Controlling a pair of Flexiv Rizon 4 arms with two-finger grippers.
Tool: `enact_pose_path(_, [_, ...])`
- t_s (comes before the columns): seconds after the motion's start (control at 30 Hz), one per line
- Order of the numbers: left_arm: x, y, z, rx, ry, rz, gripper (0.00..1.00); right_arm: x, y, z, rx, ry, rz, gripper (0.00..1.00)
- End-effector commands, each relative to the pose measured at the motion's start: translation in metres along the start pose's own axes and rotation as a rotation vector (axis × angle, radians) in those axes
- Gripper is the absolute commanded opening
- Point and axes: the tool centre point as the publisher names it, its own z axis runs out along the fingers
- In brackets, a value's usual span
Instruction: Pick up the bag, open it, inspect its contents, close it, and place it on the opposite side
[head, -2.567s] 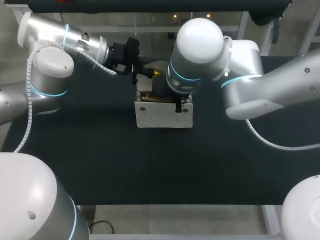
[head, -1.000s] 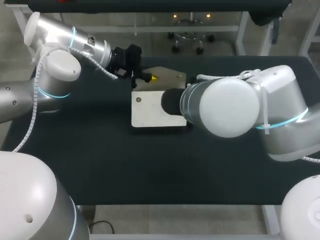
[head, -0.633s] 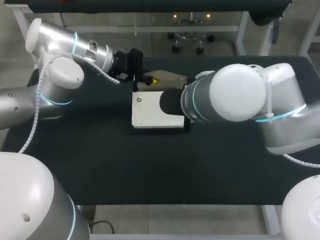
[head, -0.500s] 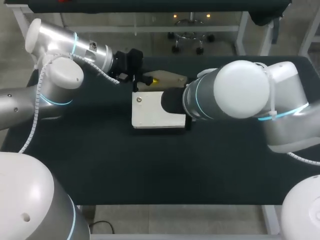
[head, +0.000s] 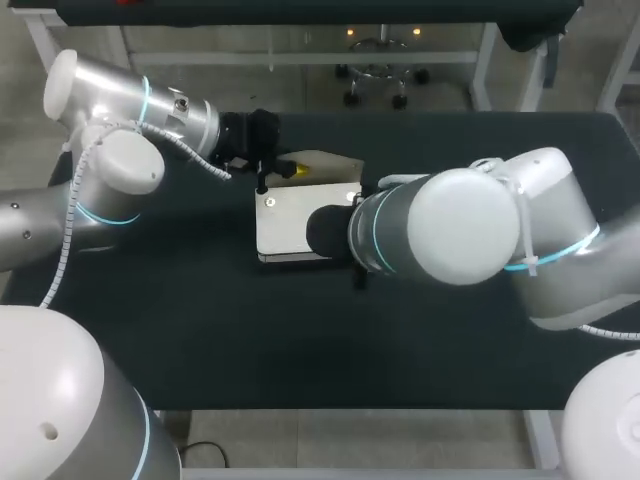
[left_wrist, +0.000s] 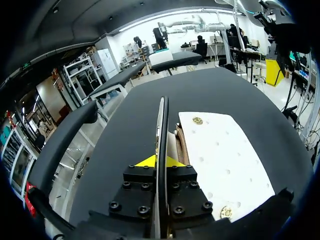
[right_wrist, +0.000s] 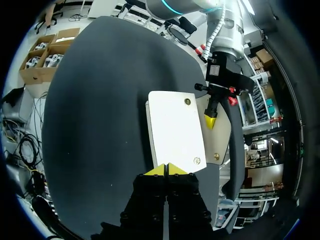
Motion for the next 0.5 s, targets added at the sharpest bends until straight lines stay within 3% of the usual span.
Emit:
enact_pose_path(0.03, [0.000,0.006,-0.010,0.034,0.017,0.017,0.00,0.009,0.027,0.019,0.031,-0.043,-0.017,0.00])
enact_pose_path(0.2, [0.000,0.013,-0.012,0.050,0.041,0.044,0.00,0.020,0.038,0.024,0.044,-0.057,-0.031,0.00])
enact_pose_path(0.5, [0.005,0.024,-0.004,0.045,0.015,0.072,0.00,0.045,0.038,0.044,0.067,-0.051,-0.018,0.00])
